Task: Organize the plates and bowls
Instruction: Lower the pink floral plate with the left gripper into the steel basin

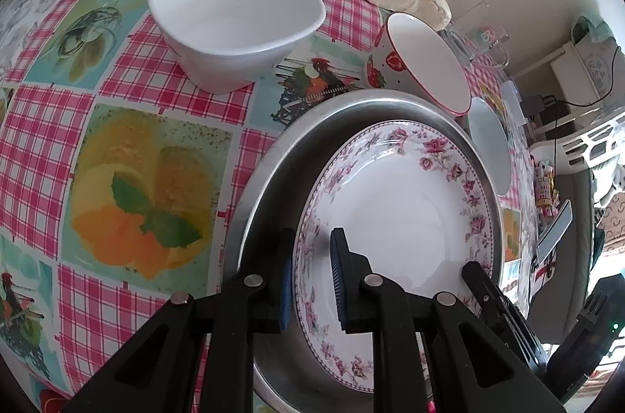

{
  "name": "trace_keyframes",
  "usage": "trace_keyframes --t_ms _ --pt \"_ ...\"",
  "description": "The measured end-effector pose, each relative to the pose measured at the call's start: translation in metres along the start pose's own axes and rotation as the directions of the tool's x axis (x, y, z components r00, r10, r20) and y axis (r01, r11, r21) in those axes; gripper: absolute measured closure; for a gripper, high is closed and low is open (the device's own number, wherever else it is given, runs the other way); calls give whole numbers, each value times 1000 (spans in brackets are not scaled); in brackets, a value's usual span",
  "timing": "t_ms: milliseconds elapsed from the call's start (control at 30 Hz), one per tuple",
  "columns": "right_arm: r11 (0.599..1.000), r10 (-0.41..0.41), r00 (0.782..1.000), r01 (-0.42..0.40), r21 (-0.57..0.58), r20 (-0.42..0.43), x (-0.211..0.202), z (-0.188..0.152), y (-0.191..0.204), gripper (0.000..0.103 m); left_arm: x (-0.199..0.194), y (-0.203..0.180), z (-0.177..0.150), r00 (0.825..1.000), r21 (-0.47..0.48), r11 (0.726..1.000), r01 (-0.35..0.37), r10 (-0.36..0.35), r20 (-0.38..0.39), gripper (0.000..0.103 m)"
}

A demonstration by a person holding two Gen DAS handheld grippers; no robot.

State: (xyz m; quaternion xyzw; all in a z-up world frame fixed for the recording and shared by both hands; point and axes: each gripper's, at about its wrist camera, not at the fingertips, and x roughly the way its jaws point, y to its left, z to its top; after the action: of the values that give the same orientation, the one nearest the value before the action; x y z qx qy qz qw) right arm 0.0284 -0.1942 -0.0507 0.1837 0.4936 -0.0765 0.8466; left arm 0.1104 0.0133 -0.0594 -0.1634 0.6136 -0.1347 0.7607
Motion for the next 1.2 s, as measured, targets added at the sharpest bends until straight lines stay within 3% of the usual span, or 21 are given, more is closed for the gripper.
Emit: trace_keyframes --t_ms 933,1200 --pt "998 -32 999 32 -53 -11 -5 0 5 89 -3 -8 -1 998 23 997 -67 67 -19 86" --pt "996 -50 997 54 -73 52 -17 3 7 89 -20 -21 0 993 69 992 -109 105 55 80"
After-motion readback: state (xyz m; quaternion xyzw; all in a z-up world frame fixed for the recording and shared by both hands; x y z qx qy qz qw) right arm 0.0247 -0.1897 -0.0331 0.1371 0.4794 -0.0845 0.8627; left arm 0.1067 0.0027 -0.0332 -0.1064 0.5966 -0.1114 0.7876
